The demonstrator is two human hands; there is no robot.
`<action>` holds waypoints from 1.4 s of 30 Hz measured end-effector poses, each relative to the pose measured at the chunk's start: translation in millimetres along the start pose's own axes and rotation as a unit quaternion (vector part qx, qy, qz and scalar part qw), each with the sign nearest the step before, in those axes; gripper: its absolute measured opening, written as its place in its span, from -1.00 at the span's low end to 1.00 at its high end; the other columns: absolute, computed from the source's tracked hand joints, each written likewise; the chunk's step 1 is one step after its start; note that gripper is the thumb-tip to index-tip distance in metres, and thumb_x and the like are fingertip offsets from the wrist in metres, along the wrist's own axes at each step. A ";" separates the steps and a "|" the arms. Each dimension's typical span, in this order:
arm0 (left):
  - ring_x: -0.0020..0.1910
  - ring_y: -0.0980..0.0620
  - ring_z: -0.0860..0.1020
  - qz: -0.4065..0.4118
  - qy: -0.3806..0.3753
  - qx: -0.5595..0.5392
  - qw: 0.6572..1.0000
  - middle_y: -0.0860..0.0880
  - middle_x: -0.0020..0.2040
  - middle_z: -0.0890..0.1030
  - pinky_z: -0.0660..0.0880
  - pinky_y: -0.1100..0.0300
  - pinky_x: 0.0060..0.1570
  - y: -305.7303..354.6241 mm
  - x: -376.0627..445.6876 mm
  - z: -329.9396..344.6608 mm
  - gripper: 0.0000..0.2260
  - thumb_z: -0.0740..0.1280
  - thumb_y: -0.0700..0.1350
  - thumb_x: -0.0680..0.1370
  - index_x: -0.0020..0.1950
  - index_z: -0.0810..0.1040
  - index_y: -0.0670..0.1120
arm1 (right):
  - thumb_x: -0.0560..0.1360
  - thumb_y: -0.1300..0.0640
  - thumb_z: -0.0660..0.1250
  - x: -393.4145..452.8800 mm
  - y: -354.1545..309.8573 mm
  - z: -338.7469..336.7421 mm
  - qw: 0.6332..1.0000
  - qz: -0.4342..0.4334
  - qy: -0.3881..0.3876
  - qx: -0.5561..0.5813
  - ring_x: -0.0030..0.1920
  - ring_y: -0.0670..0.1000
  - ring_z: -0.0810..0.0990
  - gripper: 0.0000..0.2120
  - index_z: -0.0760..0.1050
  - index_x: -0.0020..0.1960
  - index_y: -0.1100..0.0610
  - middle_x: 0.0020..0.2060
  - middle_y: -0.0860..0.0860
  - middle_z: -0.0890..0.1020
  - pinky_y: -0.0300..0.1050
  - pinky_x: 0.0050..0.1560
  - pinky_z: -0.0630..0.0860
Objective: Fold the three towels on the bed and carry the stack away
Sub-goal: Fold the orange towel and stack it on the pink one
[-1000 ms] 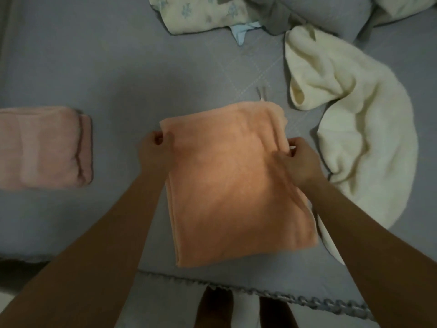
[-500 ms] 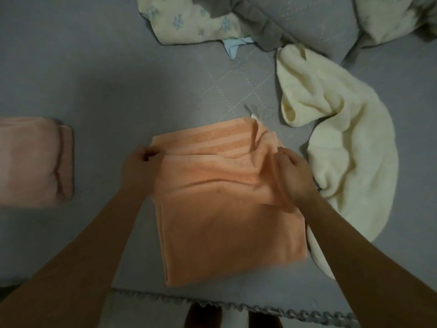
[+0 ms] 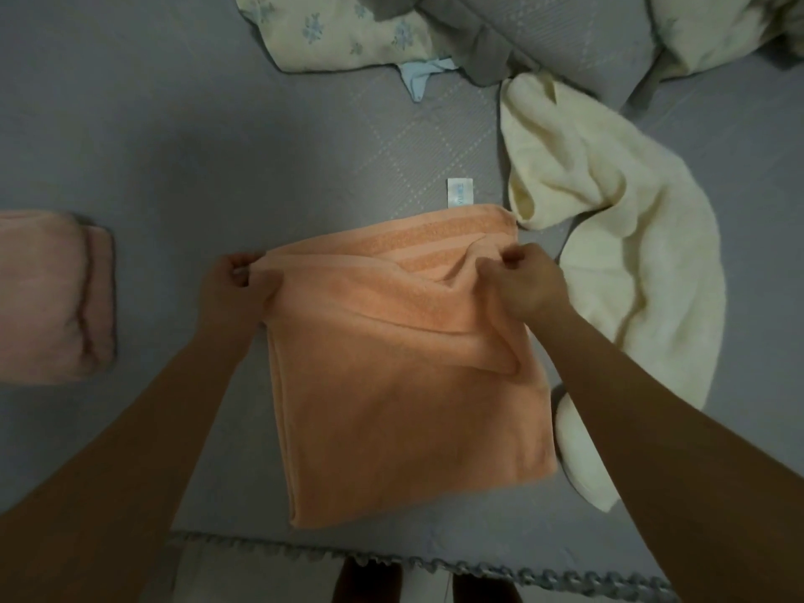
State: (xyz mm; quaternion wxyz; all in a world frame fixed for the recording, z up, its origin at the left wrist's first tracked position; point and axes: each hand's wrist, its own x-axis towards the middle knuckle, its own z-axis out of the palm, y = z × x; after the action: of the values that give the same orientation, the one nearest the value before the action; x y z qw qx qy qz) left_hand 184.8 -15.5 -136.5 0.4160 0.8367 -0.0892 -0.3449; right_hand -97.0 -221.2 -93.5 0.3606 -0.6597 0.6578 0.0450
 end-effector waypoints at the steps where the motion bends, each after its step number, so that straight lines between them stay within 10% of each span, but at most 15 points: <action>1: -0.25 0.12 0.53 0.015 -0.003 0.001 1.000 -0.01 -0.13 0.59 0.50 0.25 -0.29 1.0 -1.6 0.9 -0.65 0.42 -0.25 0.47 0.24 0.51 -0.21 | 0.47 -0.14 0.30 1.3 -0.5 1.4 1.000 -0.006 -0.010 -0.006 0.12 0.07 0.59 -0.58 0.53 0.22 0.08 0.10 0.02 0.64 -0.14 0.03 0.39; 6: -0.31 0.16 0.46 0.069 0.041 -0.013 0.997 0.10 -0.20 0.52 0.44 0.31 -0.34 19.2 4.2 2.7 -0.69 0.38 -0.19 0.43 0.14 0.51 0.04 | 0.47 0.02 0.27 17.2 -13.8 -8.1 0.983 -0.066 0.125 0.116 -0.36 -0.10 0.44 -0.83 0.40 -0.27 0.02 -0.40 -0.13 0.48 -0.19 -0.27 0.28; 16: -0.17 0.01 0.55 0.022 0.059 0.038 0.997 -0.05 -0.05 0.59 0.53 0.07 -0.14 2.7 -6.7 14.2 -0.52 0.40 -0.09 0.40 0.30 0.41 -0.07 | 0.43 0.01 0.29 12.0 5.9 -2.6 0.998 -0.009 0.032 0.047 -0.17 -0.03 0.50 -0.73 0.46 0.09 0.09 -0.18 -0.08 0.53 -0.09 -0.11 0.45; 26: -0.11 -0.10 0.57 -0.094 0.052 0.144 0.984 -0.07 -0.13 0.61 0.53 -0.02 -0.07 -69.6 -116.7 0.7 -0.75 0.45 -0.02 0.45 0.01 0.49 -0.08 | 0.47 0.08 0.32 -102.9 98.5 26.5 0.996 0.088 -0.004 0.007 0.13 0.17 0.51 -0.58 0.39 0.27 0.23 0.16 0.16 0.48 0.03 0.11 0.47; 36: -0.38 -0.02 0.44 -0.127 -0.040 0.157 0.979 -0.09 -0.40 0.48 0.32 0.11 -0.36 -136.8 -225.0 -11.0 -0.54 0.39 0.19 0.45 -0.33 0.47 -0.20 | 0.58 -0.01 0.19 -167.5 169.3 41.5 0.979 0.179 -0.037 0.087 -0.12 0.14 0.53 -0.77 0.42 -0.03 0.17 -0.25 0.02 0.50 -0.04 -0.15 0.40; 42: -0.29 -0.04 0.51 -0.150 0.096 0.021 0.984 -0.22 -0.30 0.55 0.51 -0.09 -0.21 -164.2 -263.5 -23.3 -0.58 0.31 0.16 0.55 -0.22 0.53 -0.19 | 0.53 -0.04 0.28 -191.1 196.1 33.1 0.982 0.066 -0.006 0.174 -0.22 0.03 0.56 -0.83 0.47 -0.10 0.06 -0.22 0.03 0.60 -0.06 -0.30 0.47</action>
State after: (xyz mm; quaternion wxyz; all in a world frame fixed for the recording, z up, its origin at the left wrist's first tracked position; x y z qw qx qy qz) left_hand -19.3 219.0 -118.6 0.3485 0.8782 0.0707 -0.3197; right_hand -284.8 -19.2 -97.5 0.4697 -0.5414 0.6960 -0.0425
